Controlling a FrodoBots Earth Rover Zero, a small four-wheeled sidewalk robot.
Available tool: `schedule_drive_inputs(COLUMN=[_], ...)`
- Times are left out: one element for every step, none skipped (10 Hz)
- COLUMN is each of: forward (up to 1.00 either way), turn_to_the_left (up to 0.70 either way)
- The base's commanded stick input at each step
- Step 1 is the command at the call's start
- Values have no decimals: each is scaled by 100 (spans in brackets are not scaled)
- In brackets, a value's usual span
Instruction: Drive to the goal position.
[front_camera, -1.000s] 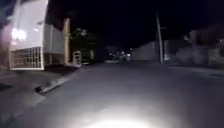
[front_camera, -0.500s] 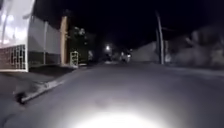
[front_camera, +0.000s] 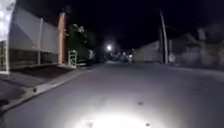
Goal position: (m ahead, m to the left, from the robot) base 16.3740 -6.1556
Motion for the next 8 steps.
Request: schedule_drive_inputs(forward=[100, 100, 100, 100, 100, 100, 100, 100], turn_to_the_left=[0, 0, 0, 0, 0, 0, 0, 0])
